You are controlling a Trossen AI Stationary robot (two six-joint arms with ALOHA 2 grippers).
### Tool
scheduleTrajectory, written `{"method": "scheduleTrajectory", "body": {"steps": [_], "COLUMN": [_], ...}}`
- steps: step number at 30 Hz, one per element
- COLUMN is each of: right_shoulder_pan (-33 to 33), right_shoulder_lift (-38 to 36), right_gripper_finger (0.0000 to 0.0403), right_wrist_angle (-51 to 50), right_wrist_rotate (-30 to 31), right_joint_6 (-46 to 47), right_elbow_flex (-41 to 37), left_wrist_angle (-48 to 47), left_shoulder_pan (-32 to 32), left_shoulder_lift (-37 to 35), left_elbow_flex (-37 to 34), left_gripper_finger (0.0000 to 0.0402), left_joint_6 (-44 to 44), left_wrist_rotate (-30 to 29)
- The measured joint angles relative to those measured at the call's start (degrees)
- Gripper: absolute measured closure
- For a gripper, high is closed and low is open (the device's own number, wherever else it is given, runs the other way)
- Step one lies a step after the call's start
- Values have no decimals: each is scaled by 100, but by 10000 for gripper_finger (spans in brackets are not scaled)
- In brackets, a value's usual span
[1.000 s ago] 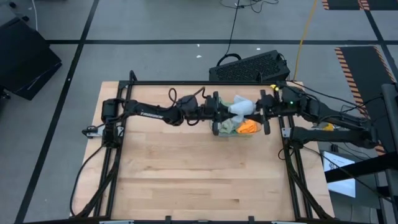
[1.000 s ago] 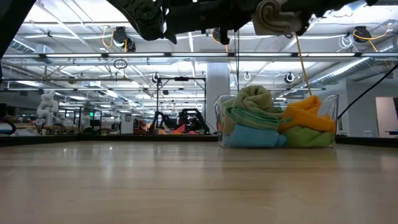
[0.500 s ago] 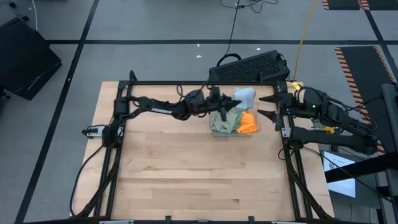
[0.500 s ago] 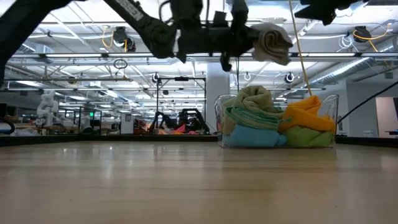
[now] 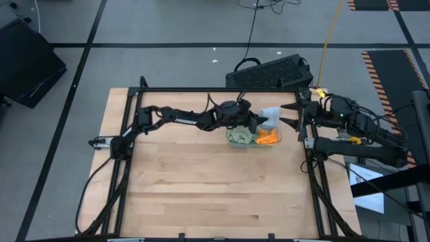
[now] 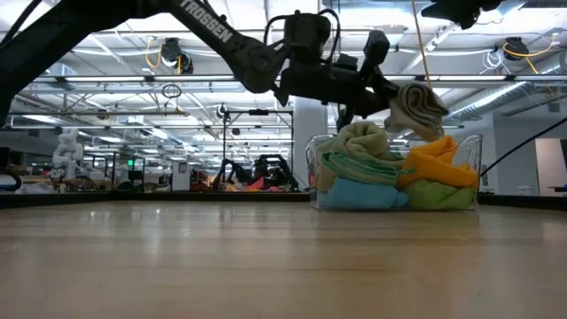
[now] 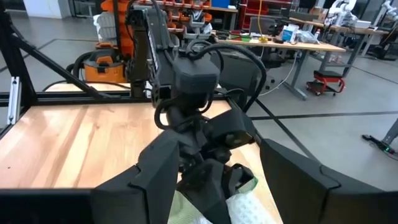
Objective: Fold microfiber towels
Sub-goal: Put the folded gray microfiber cloth into the transparent bin
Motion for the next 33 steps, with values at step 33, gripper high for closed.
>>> {"method": "scheduleTrajectory", "body": {"steps": [33], "right_shoulder_pan": [0], "right_shoulder_lift": [-515], "right_gripper_finger": [186], "right_wrist_angle": [-347], "right_wrist_rotate": [-64], "right_joint_6": [-333], "right_elbow_flex": [-2], "left_wrist_angle": [-1311], "left_shoulder_pan": [-280], "left_shoulder_lift": [-20], "left_elbow_flex": [496], "left_gripper_finger": [339], "left_joint_6": [-1269], "left_wrist_rotate": [-760]}}
